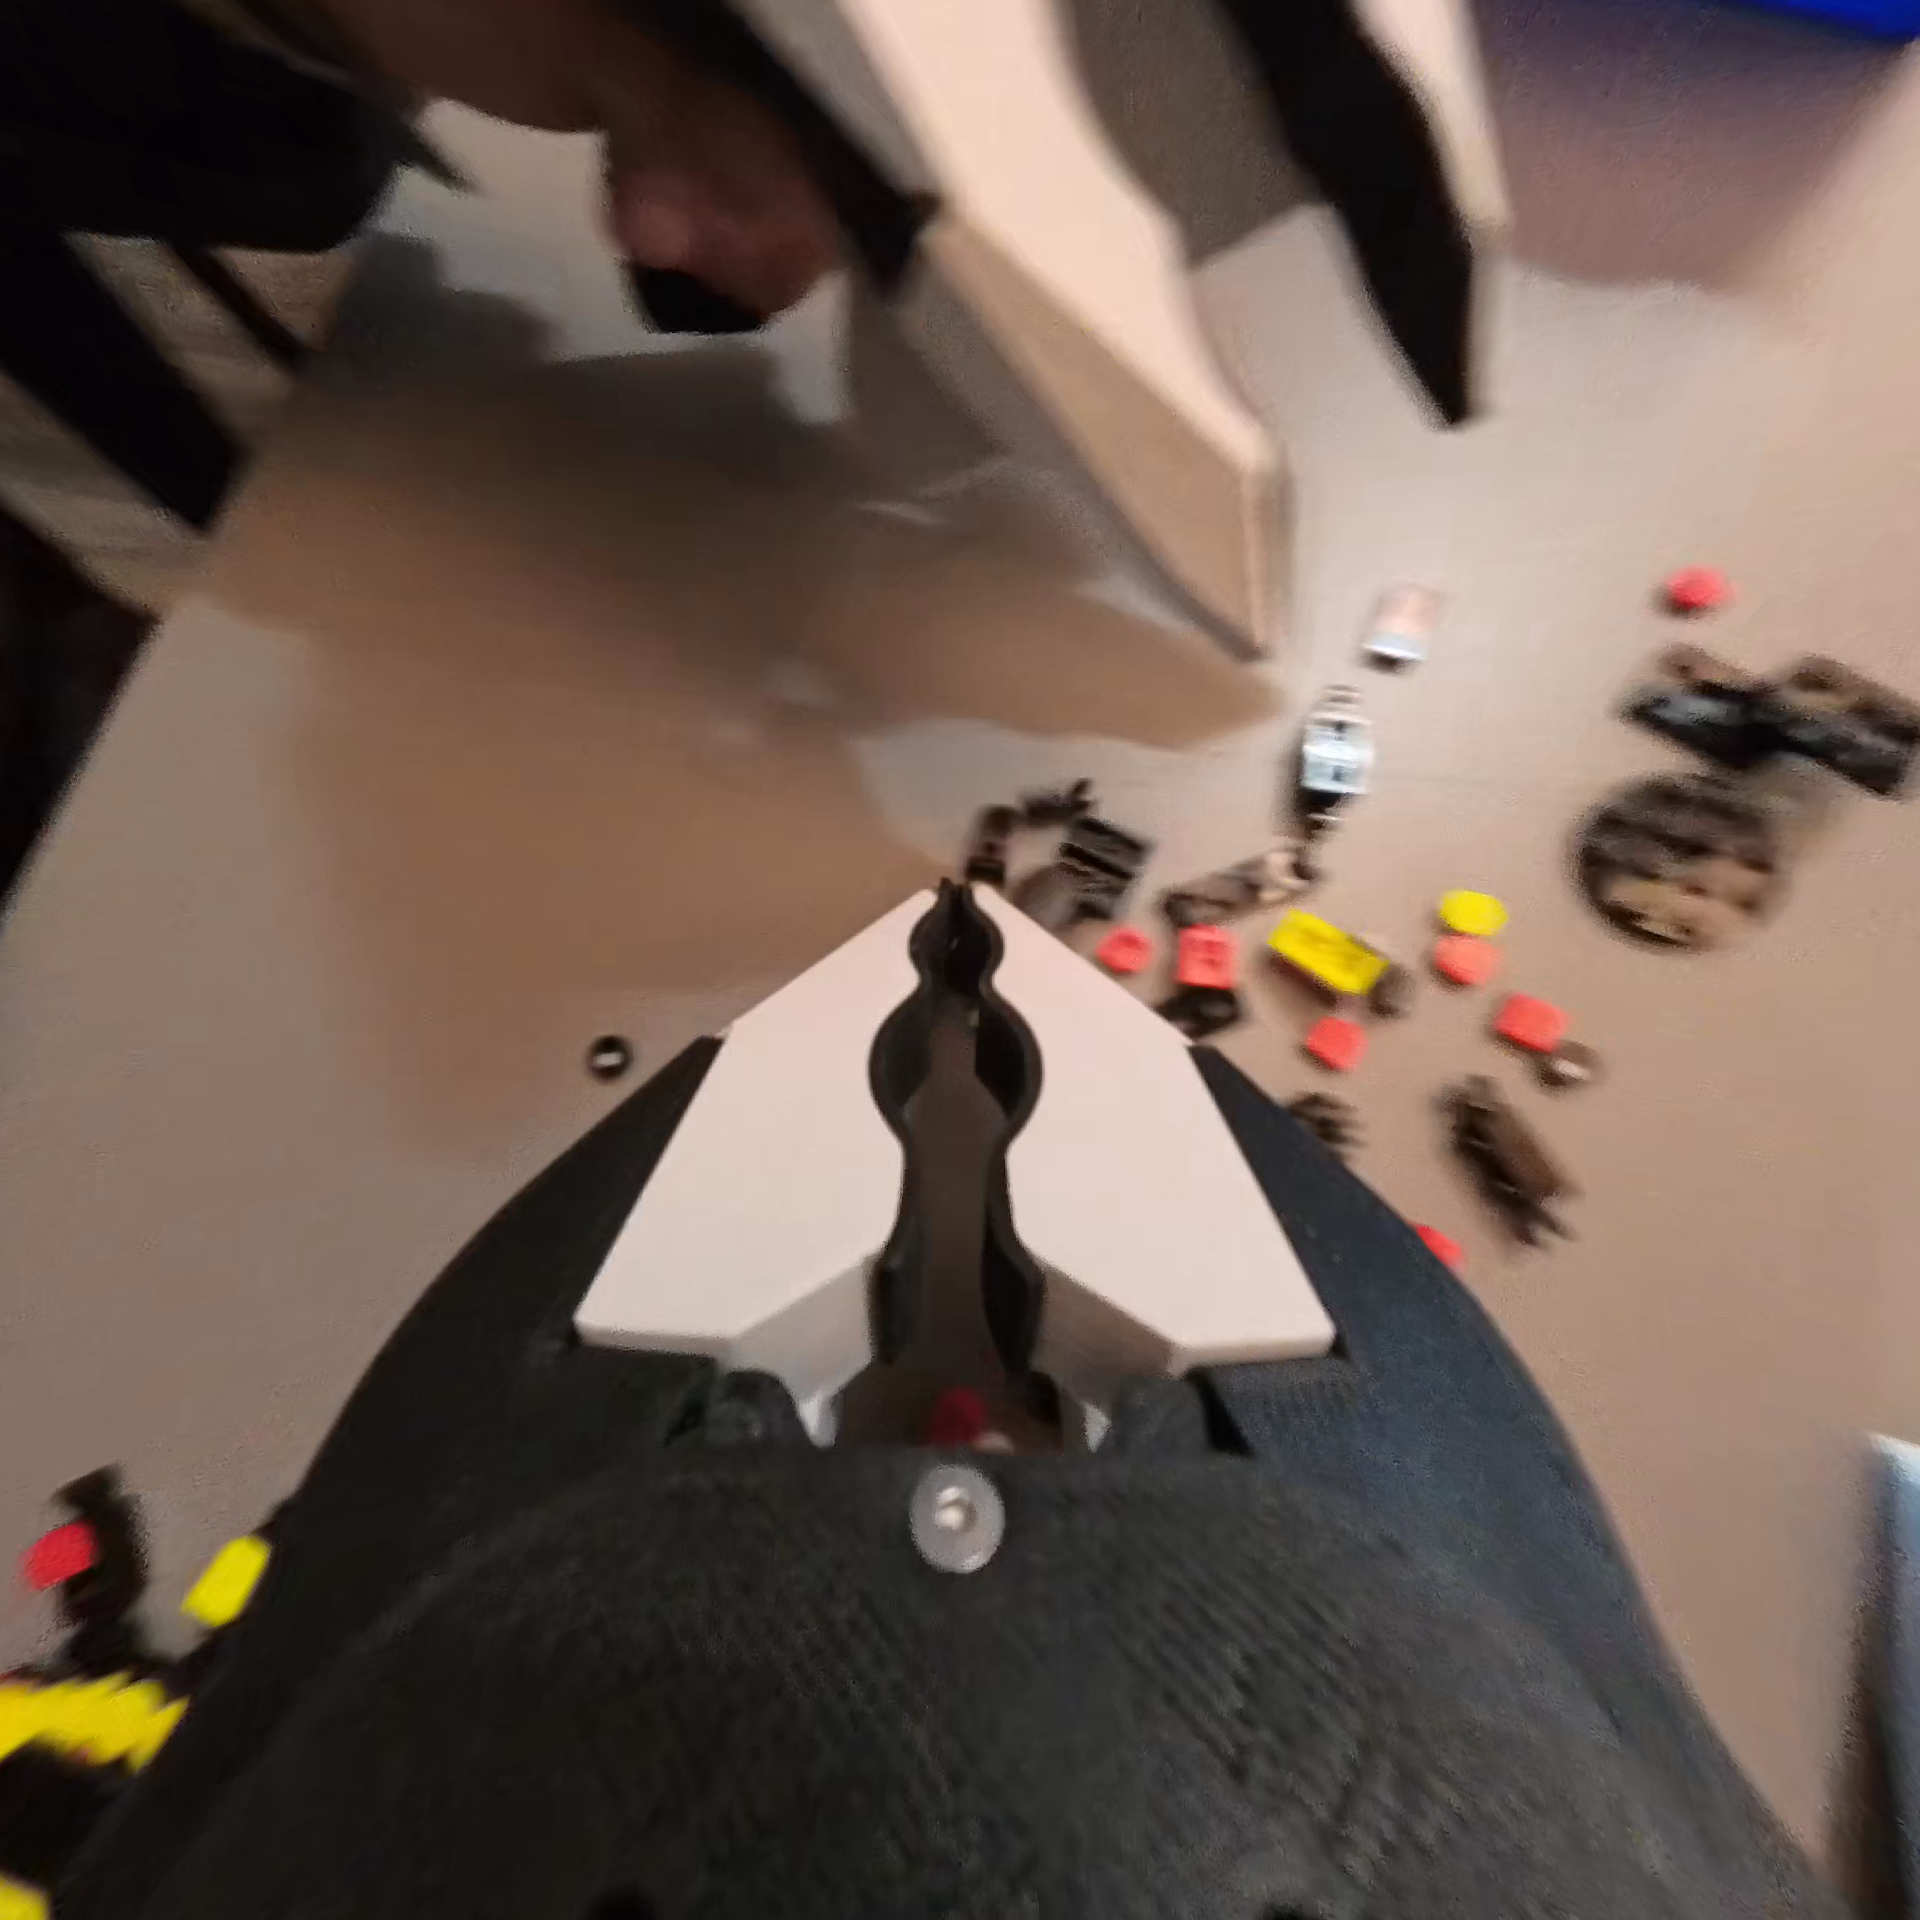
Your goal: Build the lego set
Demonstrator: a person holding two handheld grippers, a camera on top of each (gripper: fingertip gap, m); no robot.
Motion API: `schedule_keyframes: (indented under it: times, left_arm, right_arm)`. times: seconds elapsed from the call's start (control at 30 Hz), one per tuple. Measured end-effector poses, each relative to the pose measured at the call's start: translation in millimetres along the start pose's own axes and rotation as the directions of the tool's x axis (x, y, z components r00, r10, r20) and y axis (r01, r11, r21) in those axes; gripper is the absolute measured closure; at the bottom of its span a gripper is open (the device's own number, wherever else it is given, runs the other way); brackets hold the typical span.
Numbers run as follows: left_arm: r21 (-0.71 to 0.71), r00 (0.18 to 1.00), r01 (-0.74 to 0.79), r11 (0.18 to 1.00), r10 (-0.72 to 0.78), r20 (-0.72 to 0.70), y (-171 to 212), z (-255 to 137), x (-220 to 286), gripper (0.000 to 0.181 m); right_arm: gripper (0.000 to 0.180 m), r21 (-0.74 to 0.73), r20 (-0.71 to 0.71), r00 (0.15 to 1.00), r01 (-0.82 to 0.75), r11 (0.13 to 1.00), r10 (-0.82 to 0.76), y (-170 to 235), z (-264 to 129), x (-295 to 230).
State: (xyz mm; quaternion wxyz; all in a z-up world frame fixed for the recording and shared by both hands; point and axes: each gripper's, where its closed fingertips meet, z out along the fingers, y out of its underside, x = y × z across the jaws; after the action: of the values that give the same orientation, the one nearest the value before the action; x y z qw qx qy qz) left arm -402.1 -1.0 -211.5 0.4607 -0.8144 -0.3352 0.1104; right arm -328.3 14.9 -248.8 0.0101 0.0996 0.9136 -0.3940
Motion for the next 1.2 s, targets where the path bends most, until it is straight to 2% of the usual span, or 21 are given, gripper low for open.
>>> schedule_keyframes:
  times: [0.03, 0.1, 0.2, 0.3, 0.4, 0.53, 0.73, 0.83, 1.0, 1.1, 1.2]
  left_arm:
    - [0.003, 1.0, 0.002, 1.0, -0.002, 0.0, -0.5, -0.5, -0.3, 0.132]
    - [0.005, 1.0, 0.005, 1.0, -0.005, -0.001, -0.8, -0.6, -0.8, 0.132]
    - [0.004, 1.0, 0.009, 1.0, -0.009, -0.01, -0.6, -0.9, 0.2, 0.132]
    - [0.006, 1.0, 0.011, 1.0, -0.011, -0.024, -1.2, -1.0, 2.9, 0.132]
    - [-0.005, 0.999, 0.013, 1.0, -0.013, -0.042, 0.2, 1.7, 6.4, 0.132]
    - [-0.013, 0.999, 0.001, 1.0, -0.002, -0.035, 1.5, 2.9, 6.4, 0.132]
    - [-0.014, 1.0, -0.001, 1.0, 0.001, -0.018, 2.2, 2.1, 2.9, 0.132]
    - [-0.02, 1.0, -0.005, 1.0, 0.004, -0.019, 3.4, 2.4, 3.3, 0.132]
    - [-0.026, 0.999, -0.01, 1.0, 0.009, -0.038, 4.3, 4.2, 7.7, 0.132]
    - [-0.034, 0.999, -0.014, 0.999, 0.012, -0.047, 5.5, 5.8, 10.0, 0.132]
    - [-0.032, 0.999, -0.02, 0.999, 0.019, -0.04, 5.2, 4.9, 9.3, 0.132]
  right_arm:
    - [0.18, 0.004, -0.052, 0.999, -0.012, 1.0, 0.012, -0.2, -2.1, 14.3]
    - [0.18, 0.033, -0.083, 0.996, -0.035, 0.999, 0.037, -3.2, -8.8, 24.6]
    - [0.178, 0.084, 0.013, 0.999, -0.046, 0.995, 0.045, -9.5, -23.5, -3.0]
    - [0.178, 0.048, 0.126, 0.992, -0.019, 0.999, 0.013, 3.2, -31.4, -45.3]
    - [0.178, -0.027, 0.179, 0.984, 0.011, 1.0, -0.006, 20.6, -26.6, -70.6]
    - [0.18, -0.039, 0.103, 0.994, 0.042, 0.998, -0.038, 23.4, -16.0, -58.0]
    - [0.179, 0.015, -0.115, 0.993, -0.038, 0.999, 0.039, 16.5, -19.0, 10.6]
    - [0.176, 0.047, -0.093, 0.995, -0.038, 0.998, 0.042, 10.9, -27.1, 5.1]
    - [0.175, 0.045, 0.097, 0.995, 0.001, 0.999, -0.005, 5.8, -29.0, -52.8]
    - [0.175, -0.02, 0.106, 0.993, 0.054, 0.998, -0.051, 12.7, -15.7, -65.9]
    - [0.178, -0.031, 0.074, 0.995, 0.069, 0.997, -0.067, 12.5, -6.7, -56.3]
